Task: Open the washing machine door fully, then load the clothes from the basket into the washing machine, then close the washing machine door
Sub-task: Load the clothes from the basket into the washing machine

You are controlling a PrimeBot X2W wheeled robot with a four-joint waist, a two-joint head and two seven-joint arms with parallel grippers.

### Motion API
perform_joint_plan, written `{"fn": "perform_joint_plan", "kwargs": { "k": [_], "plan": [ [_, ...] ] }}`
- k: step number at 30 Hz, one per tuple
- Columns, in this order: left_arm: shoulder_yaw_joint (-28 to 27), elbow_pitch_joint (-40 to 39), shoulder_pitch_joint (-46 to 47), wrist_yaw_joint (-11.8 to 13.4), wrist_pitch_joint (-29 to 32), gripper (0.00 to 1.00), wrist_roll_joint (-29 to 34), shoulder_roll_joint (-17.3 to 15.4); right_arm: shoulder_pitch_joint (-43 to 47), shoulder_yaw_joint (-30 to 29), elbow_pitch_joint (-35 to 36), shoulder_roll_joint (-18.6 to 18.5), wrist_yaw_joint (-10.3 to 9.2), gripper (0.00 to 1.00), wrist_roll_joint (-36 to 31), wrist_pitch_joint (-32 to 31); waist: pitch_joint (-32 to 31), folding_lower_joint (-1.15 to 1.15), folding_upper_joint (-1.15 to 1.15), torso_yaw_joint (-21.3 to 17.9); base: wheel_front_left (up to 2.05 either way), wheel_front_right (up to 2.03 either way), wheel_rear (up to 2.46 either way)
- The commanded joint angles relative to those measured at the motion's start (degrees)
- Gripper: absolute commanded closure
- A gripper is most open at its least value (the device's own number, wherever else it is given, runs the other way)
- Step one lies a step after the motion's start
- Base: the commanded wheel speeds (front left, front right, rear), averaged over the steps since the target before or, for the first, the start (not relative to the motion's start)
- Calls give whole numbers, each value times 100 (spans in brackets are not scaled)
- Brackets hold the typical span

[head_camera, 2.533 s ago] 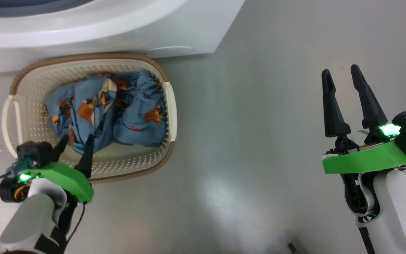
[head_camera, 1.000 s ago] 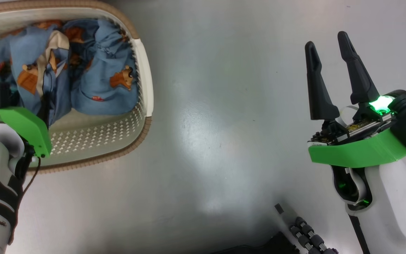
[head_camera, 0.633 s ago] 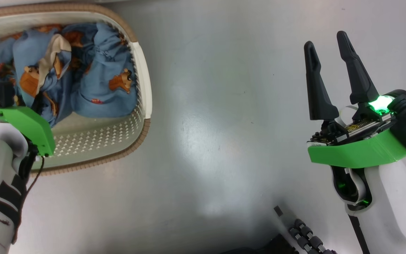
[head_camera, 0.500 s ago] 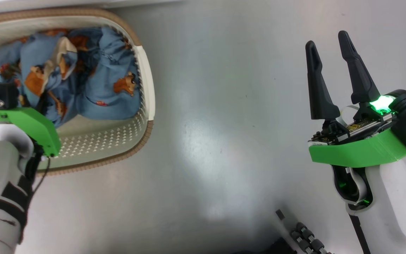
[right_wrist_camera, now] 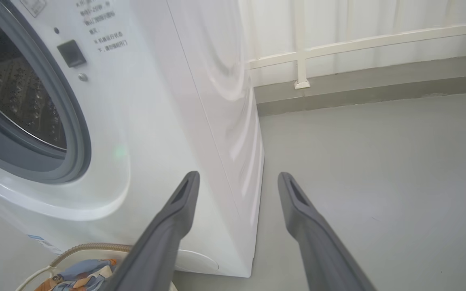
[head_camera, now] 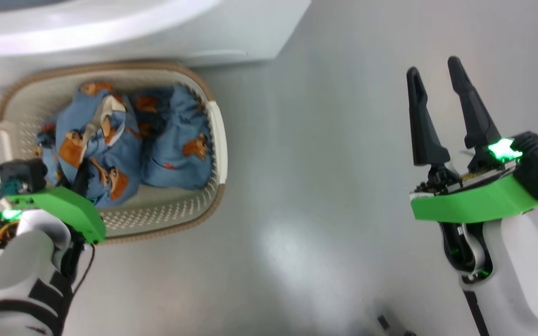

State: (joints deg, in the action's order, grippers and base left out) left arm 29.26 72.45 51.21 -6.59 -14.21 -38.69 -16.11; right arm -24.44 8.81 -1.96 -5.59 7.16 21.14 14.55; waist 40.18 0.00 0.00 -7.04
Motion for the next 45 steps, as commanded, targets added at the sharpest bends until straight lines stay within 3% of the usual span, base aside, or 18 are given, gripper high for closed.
{"fn": "perform_joint_plan", "kwargs": {
  "k": [1,15,25,45],
  "plan": [
    [-164,-138,-196,-37,-75,100,5,-220,270,70,91,-13,33,0,15,45,-494,0,0,172,0,0,0],
    [-1109,-1583,-1372,117,-78,100,680,-132,894,-80,-302,-196,33,0,228,45,-1620,0,0,445,0,0,0],
    [-1926,-2676,-2239,42,-78,100,1307,101,1373,-242,-431,-329,33,0,319,45,-2315,0,0,658,0,0,0],
    [-3292,-5065,-3849,-52,-79,100,2341,627,1887,-369,-390,-462,33,0,354,45,-2875,0,0,868,0,0,0]
  ]
}}
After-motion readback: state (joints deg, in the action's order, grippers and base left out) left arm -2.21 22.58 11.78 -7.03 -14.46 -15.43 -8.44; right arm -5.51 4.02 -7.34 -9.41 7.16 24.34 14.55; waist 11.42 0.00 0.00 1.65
